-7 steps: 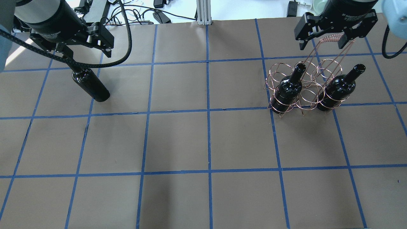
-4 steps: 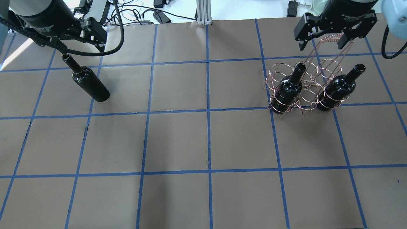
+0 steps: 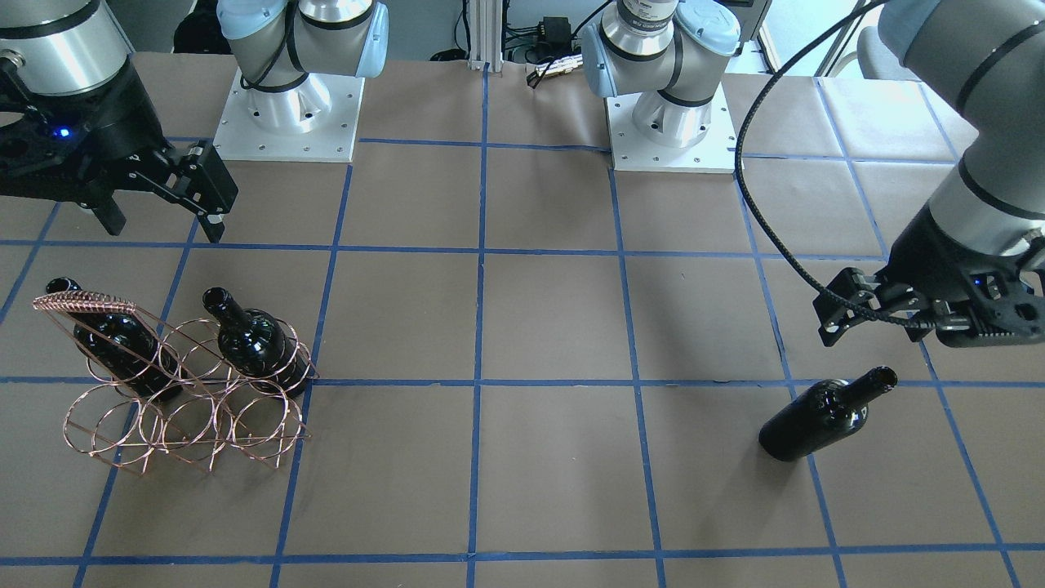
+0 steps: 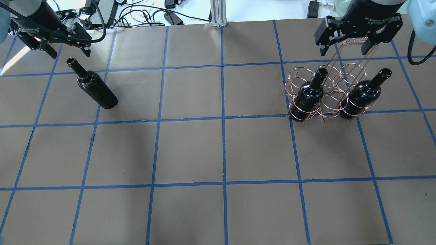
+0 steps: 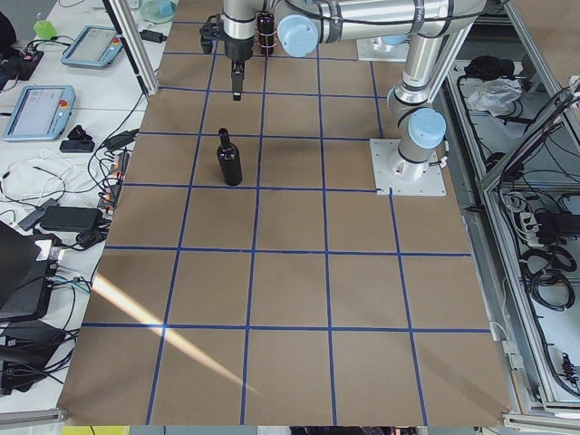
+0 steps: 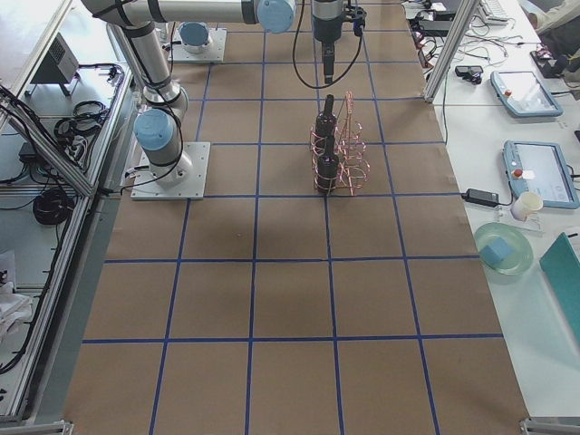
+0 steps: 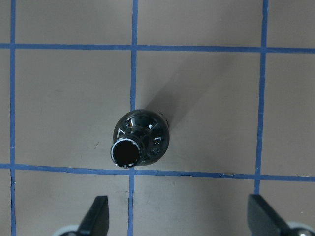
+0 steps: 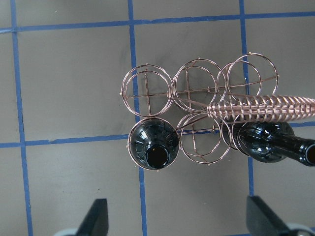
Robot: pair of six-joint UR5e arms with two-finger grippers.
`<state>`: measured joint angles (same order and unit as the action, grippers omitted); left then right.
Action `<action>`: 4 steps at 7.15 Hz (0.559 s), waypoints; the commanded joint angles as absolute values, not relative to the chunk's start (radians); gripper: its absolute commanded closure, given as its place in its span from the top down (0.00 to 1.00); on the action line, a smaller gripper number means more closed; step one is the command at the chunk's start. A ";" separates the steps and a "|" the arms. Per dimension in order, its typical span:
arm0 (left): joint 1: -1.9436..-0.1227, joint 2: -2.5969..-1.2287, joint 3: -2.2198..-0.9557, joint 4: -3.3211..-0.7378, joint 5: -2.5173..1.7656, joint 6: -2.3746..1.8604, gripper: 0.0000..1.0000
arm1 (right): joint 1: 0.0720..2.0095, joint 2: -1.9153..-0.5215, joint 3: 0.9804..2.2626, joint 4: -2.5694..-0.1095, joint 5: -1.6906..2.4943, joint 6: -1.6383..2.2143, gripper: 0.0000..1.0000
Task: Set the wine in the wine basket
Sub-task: 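Lower the left gripper toward the neck of the black wine bottle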
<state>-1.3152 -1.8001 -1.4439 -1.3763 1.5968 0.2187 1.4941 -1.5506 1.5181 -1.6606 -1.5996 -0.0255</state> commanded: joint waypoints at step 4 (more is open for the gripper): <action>-1.275 -1.913 -1.437 -1.356 1.572 0.253 0.97 | 1.494 -1.551 1.519 -1.660 -1.585 -0.026 1.00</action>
